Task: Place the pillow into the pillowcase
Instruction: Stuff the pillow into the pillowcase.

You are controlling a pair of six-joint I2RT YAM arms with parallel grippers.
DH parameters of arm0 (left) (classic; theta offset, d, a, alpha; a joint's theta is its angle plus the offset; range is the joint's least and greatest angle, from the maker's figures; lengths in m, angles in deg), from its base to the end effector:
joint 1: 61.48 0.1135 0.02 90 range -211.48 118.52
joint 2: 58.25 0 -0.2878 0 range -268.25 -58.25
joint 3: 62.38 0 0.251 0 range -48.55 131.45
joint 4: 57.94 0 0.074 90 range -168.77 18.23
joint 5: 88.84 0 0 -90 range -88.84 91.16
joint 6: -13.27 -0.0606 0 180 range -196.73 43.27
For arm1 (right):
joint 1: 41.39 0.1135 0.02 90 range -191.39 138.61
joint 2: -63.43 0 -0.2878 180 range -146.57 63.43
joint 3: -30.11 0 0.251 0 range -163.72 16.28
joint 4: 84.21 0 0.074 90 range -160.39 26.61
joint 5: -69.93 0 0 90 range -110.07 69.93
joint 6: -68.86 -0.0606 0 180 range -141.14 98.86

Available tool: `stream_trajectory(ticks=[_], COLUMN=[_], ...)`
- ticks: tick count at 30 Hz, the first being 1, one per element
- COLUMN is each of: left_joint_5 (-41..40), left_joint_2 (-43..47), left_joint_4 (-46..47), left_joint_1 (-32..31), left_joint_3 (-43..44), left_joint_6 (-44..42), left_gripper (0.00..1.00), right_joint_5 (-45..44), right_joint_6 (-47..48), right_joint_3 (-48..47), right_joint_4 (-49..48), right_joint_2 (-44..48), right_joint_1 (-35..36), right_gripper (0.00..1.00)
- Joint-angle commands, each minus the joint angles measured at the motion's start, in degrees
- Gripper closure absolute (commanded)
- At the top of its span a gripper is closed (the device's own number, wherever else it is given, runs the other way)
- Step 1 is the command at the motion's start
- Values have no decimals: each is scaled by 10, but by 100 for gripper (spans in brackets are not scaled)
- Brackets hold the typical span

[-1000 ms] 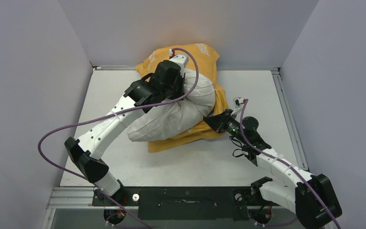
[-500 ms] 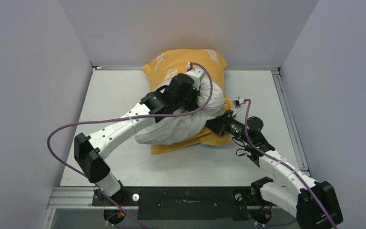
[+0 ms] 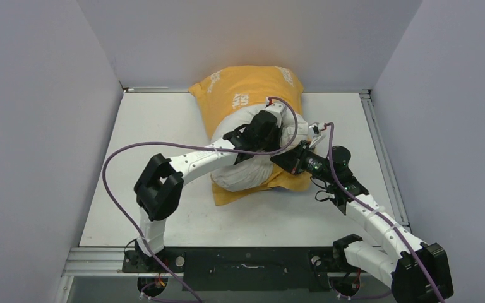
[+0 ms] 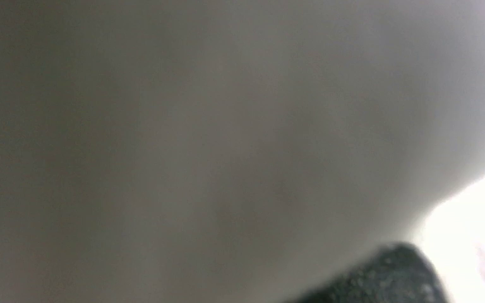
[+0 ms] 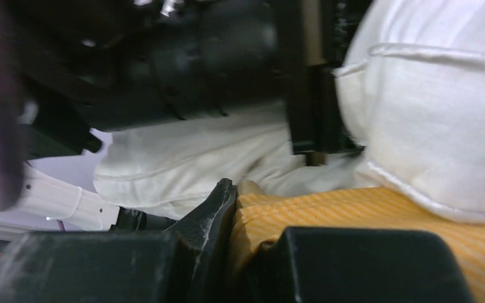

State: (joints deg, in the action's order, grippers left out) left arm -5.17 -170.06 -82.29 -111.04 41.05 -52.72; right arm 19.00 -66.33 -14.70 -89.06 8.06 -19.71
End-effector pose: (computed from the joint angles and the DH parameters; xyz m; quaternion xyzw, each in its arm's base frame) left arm 0.3217 -0.3672 0.2715 0.1680 0.8605 -0.2477 0.4122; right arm 0.1937 0.1181 0.2923 -0.0773 0.7298 0.5553 0.3911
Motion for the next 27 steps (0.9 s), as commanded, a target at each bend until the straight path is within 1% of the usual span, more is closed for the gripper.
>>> stream_trajectory(ticks=[1,3,6,8,11,12,13,14,15,17,19,21,24,27], left_joint_5=[-58,-52,-2,37,147,175,190,207,221,242,242,239,203,172], left_joint_2=[-144,-140,-97,-46,58,89,122,148,173,214,254,300,371,429], left_joint_4=[-63,-51,5,39,95,114,115,108,76,19,-31,-64,-104,-124], left_joint_1=[33,34,21,11,8,9,9,10,11,13,14,17,23,28], left_joint_3=[-47,-59,-113,-157,-230,-248,-262,-271,-271,-263,-259,-264,-278,-280], left_joint_6=[44,42,10,-4,3,7,11,17,22,25,31,39,50,58], left_gripper=[100,100,100,100,99,94,85,73,63,51,44,40,32,29], right_joint_5=[165,168,159,133,83,68,46,29,18,-3,-8,-15,-17,-7], right_joint_6=[-67,-67,-45,-4,49,66,75,79,79,67,54,57,58,54], right_joint_3=[-109,-107,-96,-84,-54,-40,-26,-13,2,29,44,45,39,31], right_joint_4=[-303,-305,-278,-216,-142,-133,-117,-108,-115,-133,-160,-162,-163,-168], right_joint_2=[91,94,96,97,98,97,95,93,87,76,61,47,32,21], right_joint_1=[29,30,30,30,27,26,25,21,17,7,-4,-8,-11,-11], right_gripper=[95,95,95,95,95,95,95,95,95,95,95,95,95,95])
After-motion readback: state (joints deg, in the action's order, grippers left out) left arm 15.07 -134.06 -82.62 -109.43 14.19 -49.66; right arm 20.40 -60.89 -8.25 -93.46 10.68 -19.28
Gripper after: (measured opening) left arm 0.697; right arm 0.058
